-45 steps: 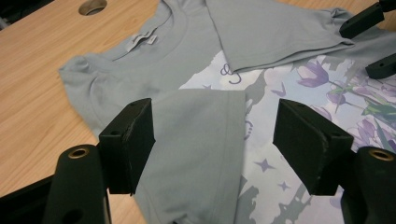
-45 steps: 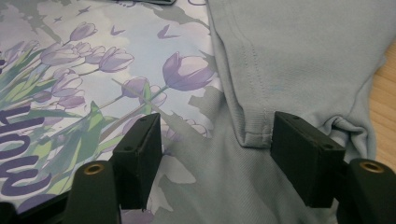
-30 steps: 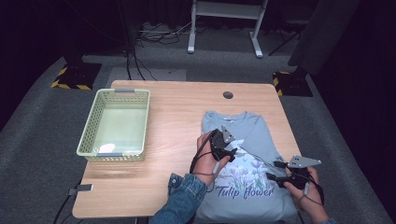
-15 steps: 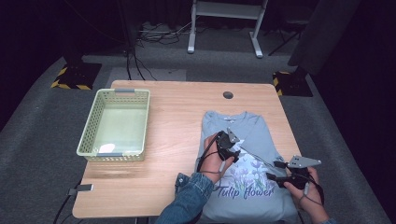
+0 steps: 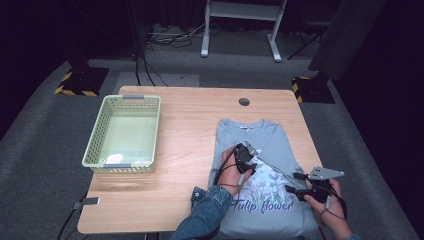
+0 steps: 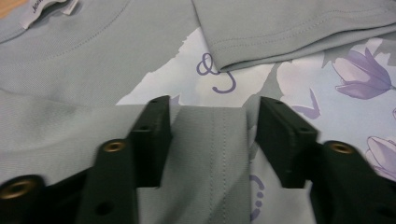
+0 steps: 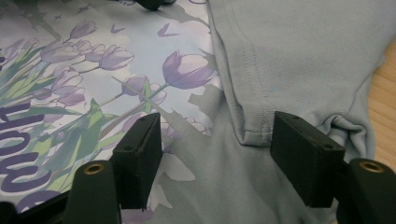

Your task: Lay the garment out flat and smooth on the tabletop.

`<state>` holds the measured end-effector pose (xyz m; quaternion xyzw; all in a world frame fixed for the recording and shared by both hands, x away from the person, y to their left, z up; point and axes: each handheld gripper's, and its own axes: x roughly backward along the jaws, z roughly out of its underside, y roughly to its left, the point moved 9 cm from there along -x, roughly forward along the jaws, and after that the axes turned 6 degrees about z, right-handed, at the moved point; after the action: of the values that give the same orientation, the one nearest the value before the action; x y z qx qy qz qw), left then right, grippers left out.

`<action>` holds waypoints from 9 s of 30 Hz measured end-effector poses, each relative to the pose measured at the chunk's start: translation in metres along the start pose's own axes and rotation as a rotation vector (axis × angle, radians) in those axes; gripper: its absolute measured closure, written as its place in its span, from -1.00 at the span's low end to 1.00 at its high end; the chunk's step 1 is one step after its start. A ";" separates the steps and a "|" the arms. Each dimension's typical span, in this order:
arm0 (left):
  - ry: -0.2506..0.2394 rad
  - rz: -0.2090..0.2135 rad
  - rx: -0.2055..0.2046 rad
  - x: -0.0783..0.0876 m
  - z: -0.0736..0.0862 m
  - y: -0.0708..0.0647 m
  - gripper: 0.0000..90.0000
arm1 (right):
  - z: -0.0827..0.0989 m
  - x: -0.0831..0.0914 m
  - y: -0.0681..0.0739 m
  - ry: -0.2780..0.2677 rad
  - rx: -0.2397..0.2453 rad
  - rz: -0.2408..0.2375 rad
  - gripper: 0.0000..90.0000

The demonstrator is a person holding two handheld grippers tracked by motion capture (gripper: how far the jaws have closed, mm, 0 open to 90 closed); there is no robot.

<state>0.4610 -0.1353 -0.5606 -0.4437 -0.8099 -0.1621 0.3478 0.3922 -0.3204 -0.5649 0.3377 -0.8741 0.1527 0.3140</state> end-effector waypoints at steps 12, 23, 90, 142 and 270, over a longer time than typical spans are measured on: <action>-0.018 -0.047 -0.020 0.019 -0.008 0.004 0.88 | 0.000 0.000 0.000 0.001 0.001 -0.001 -0.25; -0.061 -0.088 -0.027 0.052 -0.024 0.014 0.88 | 0.000 0.000 0.000 0.001 0.000 -0.001 -0.25; -0.171 -0.237 0.123 0.154 0.065 0.039 -0.06 | -0.030 0.021 -0.010 -0.015 0.006 0.086 -0.11; -0.125 -0.226 0.157 0.158 0.117 0.039 -0.10 | -0.106 -0.042 -0.015 0.020 0.002 0.103 -0.15; -0.028 -0.021 0.045 0.104 0.098 -0.028 -0.21 | -0.004 0.012 0.003 0.136 -0.056 0.077 -0.18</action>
<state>0.3588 -0.0322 -0.5548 -0.4295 -0.8227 -0.1410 0.3447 0.3849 -0.3226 -0.5540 0.2837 -0.8671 0.1627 0.3757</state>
